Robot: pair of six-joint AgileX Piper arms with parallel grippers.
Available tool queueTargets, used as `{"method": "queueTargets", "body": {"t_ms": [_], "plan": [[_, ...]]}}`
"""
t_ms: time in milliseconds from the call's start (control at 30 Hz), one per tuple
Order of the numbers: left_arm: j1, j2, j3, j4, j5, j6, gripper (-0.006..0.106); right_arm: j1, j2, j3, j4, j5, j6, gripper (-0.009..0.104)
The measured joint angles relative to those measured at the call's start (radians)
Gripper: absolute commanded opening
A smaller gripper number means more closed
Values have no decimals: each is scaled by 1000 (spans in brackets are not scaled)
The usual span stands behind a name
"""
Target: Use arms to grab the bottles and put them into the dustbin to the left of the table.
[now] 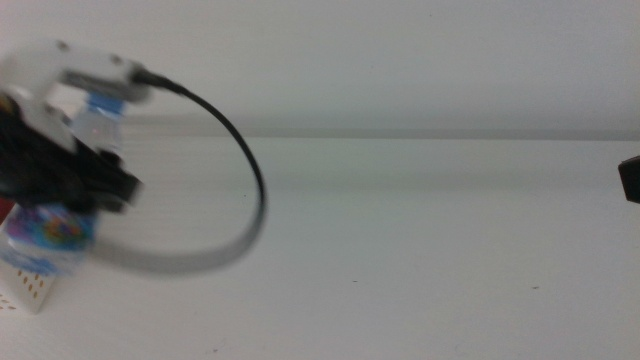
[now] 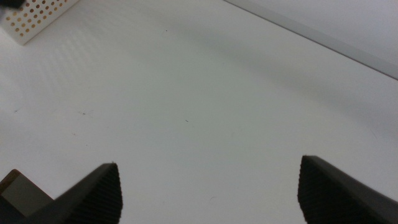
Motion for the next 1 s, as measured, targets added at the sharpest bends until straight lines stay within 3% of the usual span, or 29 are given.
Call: {"method": "queueTargets", "body": {"t_ms": [267, 400, 567, 1000], "plan": [[374, 273, -306, -99, 168, 258, -2, 0, 0, 0, 2, 0, 0, 76], [499, 395, -408, -123, 170, 364, -2, 0, 0, 0, 2, 0, 0, 76], [564, 511, -486, -123, 173, 416, -2, 0, 0, 0, 2, 0, 0, 76], [566, 623, -500, -130, 163, 488, -2, 0, 0, 0, 2, 0, 0, 76]]}}
